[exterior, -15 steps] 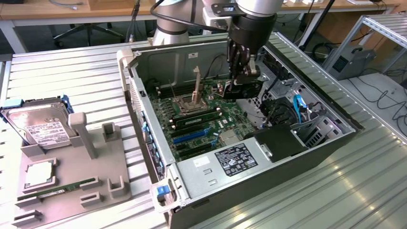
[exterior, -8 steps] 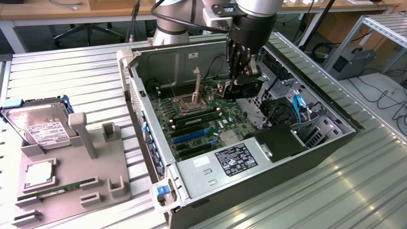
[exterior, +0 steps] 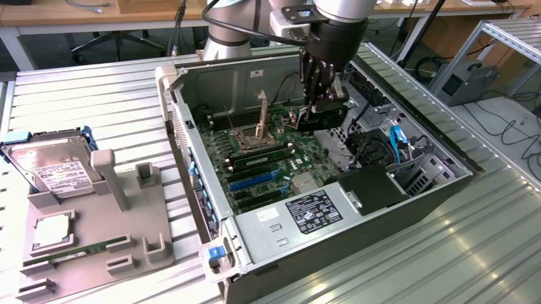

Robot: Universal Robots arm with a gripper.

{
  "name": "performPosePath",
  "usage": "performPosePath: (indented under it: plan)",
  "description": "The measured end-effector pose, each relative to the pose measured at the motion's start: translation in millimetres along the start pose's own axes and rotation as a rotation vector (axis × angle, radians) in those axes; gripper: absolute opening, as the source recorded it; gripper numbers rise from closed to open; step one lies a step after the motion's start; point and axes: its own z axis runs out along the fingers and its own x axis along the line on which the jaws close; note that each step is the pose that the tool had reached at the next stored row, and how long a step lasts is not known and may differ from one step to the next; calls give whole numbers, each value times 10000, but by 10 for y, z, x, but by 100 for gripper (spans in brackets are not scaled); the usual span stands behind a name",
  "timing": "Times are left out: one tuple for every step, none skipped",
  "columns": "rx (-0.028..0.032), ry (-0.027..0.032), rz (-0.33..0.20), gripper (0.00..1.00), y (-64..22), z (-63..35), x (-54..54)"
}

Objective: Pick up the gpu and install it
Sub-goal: 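Insert the gpu into the slot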

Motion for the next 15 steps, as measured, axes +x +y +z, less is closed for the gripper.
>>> performPosePath:
  plan:
    - [0, -1, -39, 26, 0, 0, 0]
    - [-1, -4, -81, 26, 0, 0, 0]
    - [-1, -5, -119, 26, 0, 0, 0]
    - [-2, -7, -165, 26, -1, 0, 0]
    - [-2, -10, -216, 26, 0, 0, 0]
    - [-3, -11, -251, 26, 0, 0, 0]
    - [-4, -13, -306, 26, 0, 0, 0]
    - [-4, -15, -346, 26, 0, 0, 0]
    - [-4, -17, -399, 26, 0, 0, 0]
    - [-5, -19, -441, 26, 0, 0, 0]
    - [-6, -21, -479, 26, 0, 0, 0]
    - [-6, -23, -517, 26, 0, 0, 0]
    - [-7, -25, -554, 26, -1, 0, 0]
    - [-7, -26, -596, 26, -1, 0, 0]
    - [-8, -30, -664, 26, 0, 0, 0]
